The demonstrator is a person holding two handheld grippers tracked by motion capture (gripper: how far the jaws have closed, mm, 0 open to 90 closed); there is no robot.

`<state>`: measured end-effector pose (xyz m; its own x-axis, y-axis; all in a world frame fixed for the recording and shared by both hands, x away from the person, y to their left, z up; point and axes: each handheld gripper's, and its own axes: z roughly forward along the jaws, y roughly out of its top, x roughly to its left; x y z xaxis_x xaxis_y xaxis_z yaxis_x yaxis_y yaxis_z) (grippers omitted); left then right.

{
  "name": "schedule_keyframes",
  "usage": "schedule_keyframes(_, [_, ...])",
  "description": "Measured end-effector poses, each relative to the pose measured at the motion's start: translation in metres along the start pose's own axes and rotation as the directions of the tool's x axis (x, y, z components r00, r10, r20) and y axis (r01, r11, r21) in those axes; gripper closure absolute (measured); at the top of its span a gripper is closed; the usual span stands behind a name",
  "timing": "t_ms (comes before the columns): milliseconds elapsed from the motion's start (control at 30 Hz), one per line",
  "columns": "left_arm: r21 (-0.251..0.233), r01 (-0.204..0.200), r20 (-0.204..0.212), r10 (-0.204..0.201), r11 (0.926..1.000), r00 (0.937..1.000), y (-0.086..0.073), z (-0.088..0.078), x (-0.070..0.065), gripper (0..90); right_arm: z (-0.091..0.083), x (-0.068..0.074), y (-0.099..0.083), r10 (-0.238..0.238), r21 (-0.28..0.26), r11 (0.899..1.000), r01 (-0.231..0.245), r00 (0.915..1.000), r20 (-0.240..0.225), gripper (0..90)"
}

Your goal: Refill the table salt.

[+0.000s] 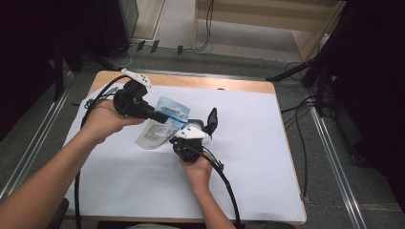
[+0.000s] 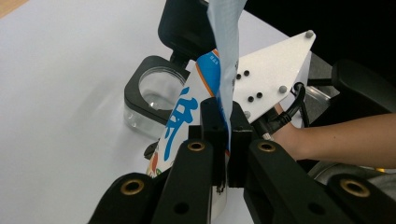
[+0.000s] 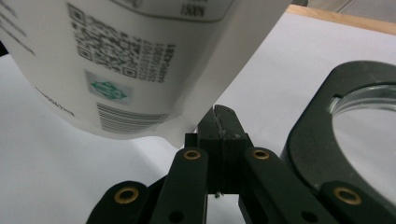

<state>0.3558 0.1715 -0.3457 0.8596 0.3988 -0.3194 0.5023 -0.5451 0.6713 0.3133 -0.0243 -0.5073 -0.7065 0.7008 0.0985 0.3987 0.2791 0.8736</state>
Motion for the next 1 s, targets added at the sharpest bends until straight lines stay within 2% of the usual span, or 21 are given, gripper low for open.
schedule_keyframes(167, [-0.003,0.018,0.024,-0.018,0.9998,0.9996,-0.002,-0.003,0.001,90.0,-0.002,-0.002,0.002,0.042,-0.037,0.998,-0.042,0.999,-0.013,90.0])
schedule_keyframes(267, [-0.004,0.022,0.029,-0.022,0.9997,0.9993,-0.003,-0.006,0.001,90.0,-0.001,-0.001,0.003,0.044,-0.047,0.998,-0.045,0.9988,-0.022,90.0])
schedule_keyframes(367, [-0.008,0.021,0.03,-0.02,0.9998,0.9993,-0.004,-0.008,-0.001,90.0,-0.001,0.002,0.003,0.005,-0.052,0.999,-0.005,1.0,0.003,90.0])
schedule_keyframes(433, [-0.013,0.017,0.032,-0.017,0.9998,0.9993,-0.005,-0.011,-0.003,90.0,-0.001,0.002,0.003,0.013,-0.054,0.998,-0.013,0.9999,-0.001,90.0])
schedule_keyframes(500, [-0.023,0.02,0.042,-0.019,0.9995,0.999,-0.005,-0.014,-0.006,90.0,-0.001,0.003,0.004,0.001,-0.064,0.998,0.0,0.9999,0.012,90.0])
schedule_keyframes(600, [-0.032,0.011,0.048,-0.01,0.9994,0.9988,-0.007,-0.02,-0.008,90.0,-0.005,0.003,0.007,0.011,-0.09,0.996,-0.008,0.9994,0.034,90.0])
schedule_keyframes(733, [-0.041,0.029,0.054,-0.026,0.9988,0.9982,-0.012,-0.025,-0.006,90.0,-0.012,-0.001,0.011,0.043,-0.138,0.99,-0.036,0.998,0.047,90.0])
schedule_keyframes(800, [-0.048,0.036,0.054,-0.033,0.9982,0.998,-0.013,-0.023,-0.005,90.0,-0.014,-0.001,0.013,0.057,-0.146,0.988,-0.054,0.9982,0.02,90.0])
schedule_keyframes(900, [-0.051,0.048,0.053,-0.045,0.9976,0.9975,-0.011,-0.017,-0.004,90.0,-0.011,0.004,0.011,0.048,-0.129,0.99,-0.05,0.9987,-0.013,90.0])
schedule_keyframes(1000, [-0.044,0.056,0.025,-0.055,0.9975,0.9982,-0.008,-0.01,-0.003,90.0,-0.01,0.007,0.008,0.054,-0.107,0.993,-0.056,0.9981,-0.029,90.0])
